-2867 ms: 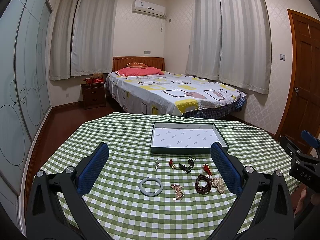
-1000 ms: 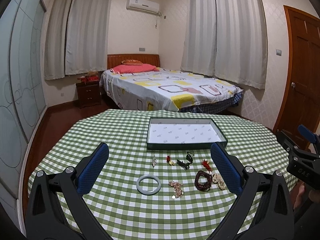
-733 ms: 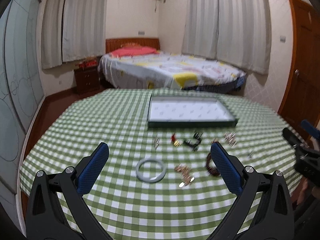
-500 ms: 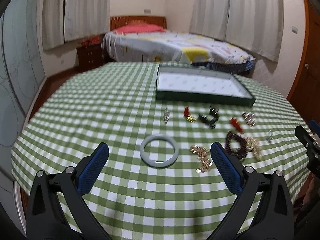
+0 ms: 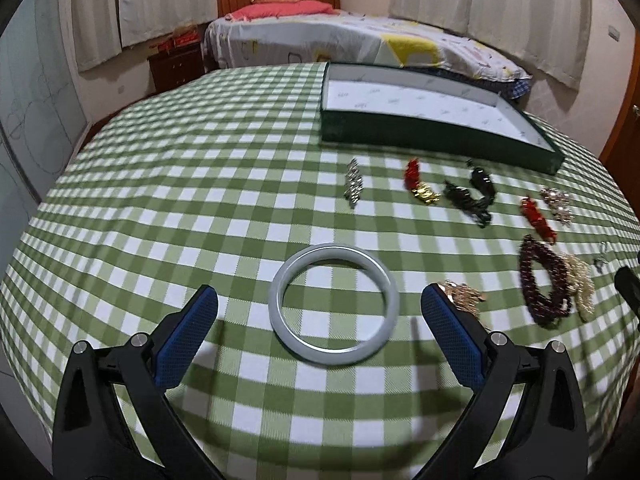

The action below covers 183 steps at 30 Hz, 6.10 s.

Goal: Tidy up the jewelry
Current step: 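Lower the left gripper around the pale jade bangle while the right gripper approaches the pearl strand, then close the left gripper on the jade bangle while the right gripper grasps the pearl strand, then carry the bangle and pearls into the green box and open both grippers, then move the left gripper to the gold chain while the right gripper approaches the silver ring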

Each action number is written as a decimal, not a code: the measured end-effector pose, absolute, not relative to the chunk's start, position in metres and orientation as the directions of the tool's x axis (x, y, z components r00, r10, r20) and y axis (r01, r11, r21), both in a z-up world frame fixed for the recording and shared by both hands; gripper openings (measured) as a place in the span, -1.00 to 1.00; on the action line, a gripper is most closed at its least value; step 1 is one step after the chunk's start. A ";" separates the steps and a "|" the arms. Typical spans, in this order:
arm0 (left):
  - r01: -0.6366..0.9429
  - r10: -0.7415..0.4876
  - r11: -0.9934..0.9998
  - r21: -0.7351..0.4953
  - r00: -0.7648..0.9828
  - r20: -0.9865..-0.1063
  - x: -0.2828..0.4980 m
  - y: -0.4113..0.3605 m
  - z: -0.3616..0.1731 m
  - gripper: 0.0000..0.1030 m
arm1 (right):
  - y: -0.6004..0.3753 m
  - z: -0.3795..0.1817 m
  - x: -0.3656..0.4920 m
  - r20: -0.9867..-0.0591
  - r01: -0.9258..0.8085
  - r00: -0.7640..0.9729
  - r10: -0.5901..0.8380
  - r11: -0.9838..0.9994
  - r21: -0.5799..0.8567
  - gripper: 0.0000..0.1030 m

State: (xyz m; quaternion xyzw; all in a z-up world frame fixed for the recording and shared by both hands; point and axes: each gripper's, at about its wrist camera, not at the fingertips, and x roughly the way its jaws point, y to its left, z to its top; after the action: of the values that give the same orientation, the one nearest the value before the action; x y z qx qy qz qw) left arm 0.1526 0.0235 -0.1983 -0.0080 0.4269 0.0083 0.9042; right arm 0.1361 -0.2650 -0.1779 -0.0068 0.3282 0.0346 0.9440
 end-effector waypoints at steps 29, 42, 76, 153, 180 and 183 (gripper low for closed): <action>0.024 -0.013 1.000 0.005 0.667 -0.745 0.159 0.015 -0.205 0.35 | -0.253 -0.208 0.166 -0.718 -0.173 0.671 0.183 0.981 0.088 -0.10; 0.001 0.004 1.000 0.006 0.667 -0.745 0.154 0.016 -0.206 0.37 | -0.254 -0.208 0.164 -0.719 -0.178 0.667 0.193 0.979 0.099 -0.50; 0.084 -0.062 0.996 0.008 0.800 -0.597 0.187 -0.017 -0.114 0.34 | -0.278 -0.124 0.204 -0.559 -0.156 0.802 0.210 0.977 0.143 -0.52; 0.065 -0.056 0.998 -0.004 0.829 -0.557 0.256 -0.037 -0.126 0.63 | -0.296 -0.134 0.267 -0.605 -0.065 0.789 0.113 0.993 0.101 0.00; -0.014 0.004 1.000 -0.011 0.789 -0.614 0.135 -0.017 -0.177 0.63 | -0.319 -0.209 0.161 -0.678 0.028 0.732 0.062 0.992 0.121 -0.09; -0.005 0.000 1.000 -0.007 0.786 -0.618 0.132 -0.019 -0.179 0.63 | -0.316 -0.211 0.163 -0.684 0.019 0.726 0.072 0.992 0.125 -0.21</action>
State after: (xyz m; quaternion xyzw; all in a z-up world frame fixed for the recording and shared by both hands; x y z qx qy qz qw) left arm 0.1321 -0.0195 -0.1792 -0.0040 0.3271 0.0015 0.9450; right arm 0.1628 -0.3159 -0.2108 0.0616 0.3699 0.0141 0.9269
